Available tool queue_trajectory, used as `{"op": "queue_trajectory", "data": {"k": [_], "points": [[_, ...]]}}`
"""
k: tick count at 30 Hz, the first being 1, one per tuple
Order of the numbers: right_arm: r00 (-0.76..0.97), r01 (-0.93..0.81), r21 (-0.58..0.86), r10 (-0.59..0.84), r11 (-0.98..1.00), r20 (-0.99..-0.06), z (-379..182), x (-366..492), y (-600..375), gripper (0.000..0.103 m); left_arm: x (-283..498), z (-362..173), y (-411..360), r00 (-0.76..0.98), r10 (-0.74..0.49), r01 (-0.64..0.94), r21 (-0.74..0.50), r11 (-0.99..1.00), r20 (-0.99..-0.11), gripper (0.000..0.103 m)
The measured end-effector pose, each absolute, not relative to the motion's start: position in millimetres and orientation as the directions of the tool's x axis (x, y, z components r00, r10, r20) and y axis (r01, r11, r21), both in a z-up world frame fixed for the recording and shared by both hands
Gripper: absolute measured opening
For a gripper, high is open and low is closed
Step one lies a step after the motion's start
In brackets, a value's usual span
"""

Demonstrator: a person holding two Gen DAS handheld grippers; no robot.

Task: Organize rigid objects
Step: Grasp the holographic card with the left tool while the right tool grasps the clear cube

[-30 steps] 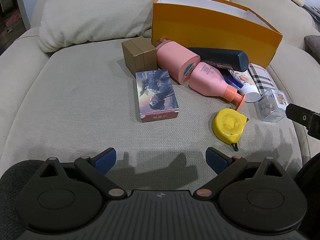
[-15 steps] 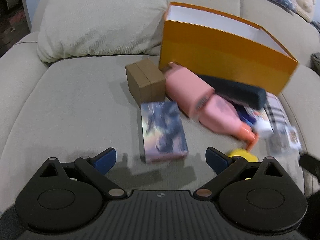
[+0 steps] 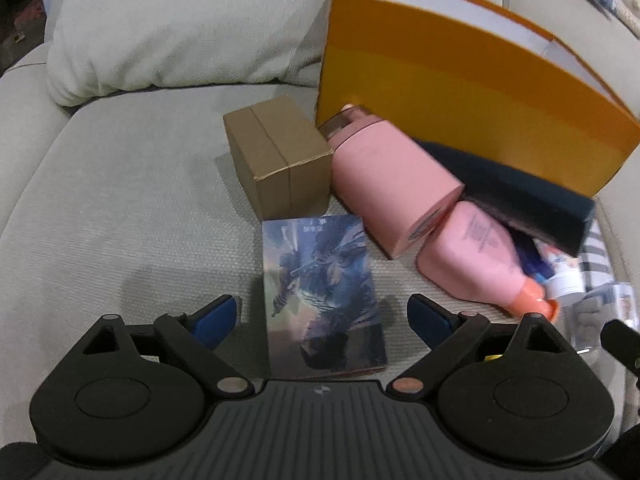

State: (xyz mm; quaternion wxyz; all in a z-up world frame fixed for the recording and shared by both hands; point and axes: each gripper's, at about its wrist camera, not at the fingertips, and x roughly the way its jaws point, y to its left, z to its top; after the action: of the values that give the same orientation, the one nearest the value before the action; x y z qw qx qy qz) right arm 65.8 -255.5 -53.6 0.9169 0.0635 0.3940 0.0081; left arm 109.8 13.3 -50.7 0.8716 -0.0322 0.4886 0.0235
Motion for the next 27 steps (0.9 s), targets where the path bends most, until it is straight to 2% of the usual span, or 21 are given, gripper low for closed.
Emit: {"op": "queue_trajectory", "data": {"k": [18,20,22,23,25,27], "points": [[0.611,0.047,0.096,0.048,0.994,-0.79,-76,99,-257,0.1,114,-61,22,0.537,0.028,-0.081,-0.018,0.997,-0.843,0.103],[0.607,0.046,0.096,0.048,0.994,-0.793,-77,102,-257,0.081,114,-61,21,0.541,0.031,-0.08,-0.015,0.997,-0.84,0.101],[0.599,0.051,0.098,0.048,0.994,-0.799,-79,102,-258,0.071,110,-58,20,0.553,0.006,-0.068,-0.038,0.997,-0.833,0.087],[0.593,0.053,0.11,0.057,0.993,-0.803,-80,103,-259,0.067,109,-57,19,0.562,-0.006,-0.053,-0.043,0.998,-0.827,0.07],[0.587,0.055,0.117,0.063,0.992,-0.807,-81,102,-260,0.053,106,-55,13,0.568,0.005,-0.029,-0.014,0.999,-0.823,0.069],[0.588,0.045,0.123,0.073,0.991,-0.806,-80,101,-260,0.049,104,-56,11,0.571,0.005,-0.017,-0.006,1.0,-0.821,0.069]]}}
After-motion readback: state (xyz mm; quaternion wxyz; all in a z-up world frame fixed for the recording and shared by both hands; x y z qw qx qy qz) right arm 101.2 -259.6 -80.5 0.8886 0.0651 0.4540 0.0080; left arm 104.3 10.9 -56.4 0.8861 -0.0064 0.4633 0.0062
